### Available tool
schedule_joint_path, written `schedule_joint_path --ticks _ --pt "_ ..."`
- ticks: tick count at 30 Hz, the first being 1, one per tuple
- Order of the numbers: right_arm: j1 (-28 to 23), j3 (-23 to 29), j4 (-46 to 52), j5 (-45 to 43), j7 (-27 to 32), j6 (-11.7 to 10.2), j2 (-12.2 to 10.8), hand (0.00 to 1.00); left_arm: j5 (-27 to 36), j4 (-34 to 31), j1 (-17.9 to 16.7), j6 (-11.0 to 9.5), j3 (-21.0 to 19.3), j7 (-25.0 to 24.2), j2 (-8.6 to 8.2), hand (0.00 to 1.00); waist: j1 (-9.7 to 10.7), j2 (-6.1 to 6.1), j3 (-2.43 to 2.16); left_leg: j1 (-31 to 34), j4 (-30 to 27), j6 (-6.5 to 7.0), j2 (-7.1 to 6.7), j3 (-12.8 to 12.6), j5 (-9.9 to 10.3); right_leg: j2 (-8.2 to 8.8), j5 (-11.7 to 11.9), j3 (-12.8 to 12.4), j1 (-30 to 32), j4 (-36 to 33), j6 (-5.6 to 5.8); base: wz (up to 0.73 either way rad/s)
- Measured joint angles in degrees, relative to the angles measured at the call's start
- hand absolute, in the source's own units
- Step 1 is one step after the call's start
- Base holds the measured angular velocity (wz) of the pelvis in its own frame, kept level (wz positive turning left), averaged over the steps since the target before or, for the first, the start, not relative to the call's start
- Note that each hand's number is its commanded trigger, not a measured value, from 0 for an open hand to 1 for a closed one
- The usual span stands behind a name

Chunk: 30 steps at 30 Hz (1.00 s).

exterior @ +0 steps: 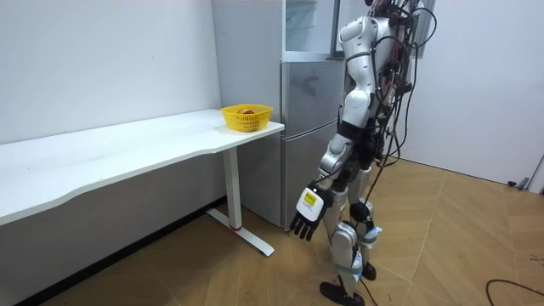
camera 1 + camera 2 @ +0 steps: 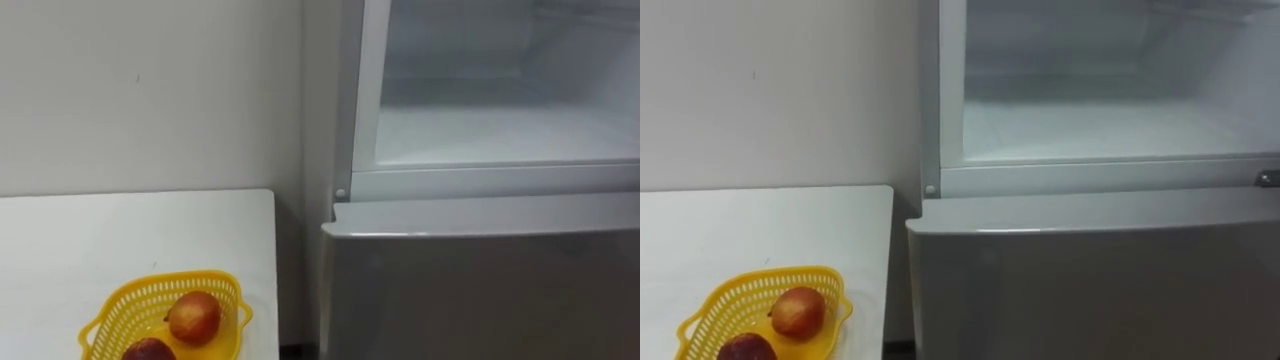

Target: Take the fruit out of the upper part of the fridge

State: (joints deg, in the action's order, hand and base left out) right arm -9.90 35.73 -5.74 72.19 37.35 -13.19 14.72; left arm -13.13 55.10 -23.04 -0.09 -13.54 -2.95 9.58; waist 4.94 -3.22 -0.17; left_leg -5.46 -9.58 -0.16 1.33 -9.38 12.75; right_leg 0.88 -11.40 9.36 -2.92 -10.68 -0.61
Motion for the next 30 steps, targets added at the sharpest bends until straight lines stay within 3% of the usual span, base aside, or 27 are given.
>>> schedule_joint_path --ticks 7,17,30 --pt "1.88 4.19 5.69 3.33 -4.54 -0.06 0.57 0.00 -0.03 0.11 -0.48 -0.31 -2.18 0.00 -0.33 0.00 0.05 0.05 -0.04 -0.17 0.00 0.00 0.01 0.04 0.00 0.01 0.04 0.29 -0.50 -0.05 -0.03 0.00" --pt "1.86 5.92 8.46 6.50 -8.88 0.02 0.56 0.00 -0.07 0.21 -1.27 -0.16 -3.72 0.12 -1.72 0.00 0.05 0.70 -0.18 -0.21 -0.10 0.00 0.02 0.01 0.00 0.10 0.03 0.41 -0.81 0.04 -0.04 0.00" --pt "1.93 6.80 9.16 6.69 -9.75 0.05 0.56 0.00 0.00 0.65 -1.74 -0.25 -4.63 0.21 -2.08 0.00 1.30 0.77 -0.24 -0.15 -0.75 0.00 0.04 0.13 0.00 0.15 0.02 0.73 -0.97 -0.09 -0.05 0.00"
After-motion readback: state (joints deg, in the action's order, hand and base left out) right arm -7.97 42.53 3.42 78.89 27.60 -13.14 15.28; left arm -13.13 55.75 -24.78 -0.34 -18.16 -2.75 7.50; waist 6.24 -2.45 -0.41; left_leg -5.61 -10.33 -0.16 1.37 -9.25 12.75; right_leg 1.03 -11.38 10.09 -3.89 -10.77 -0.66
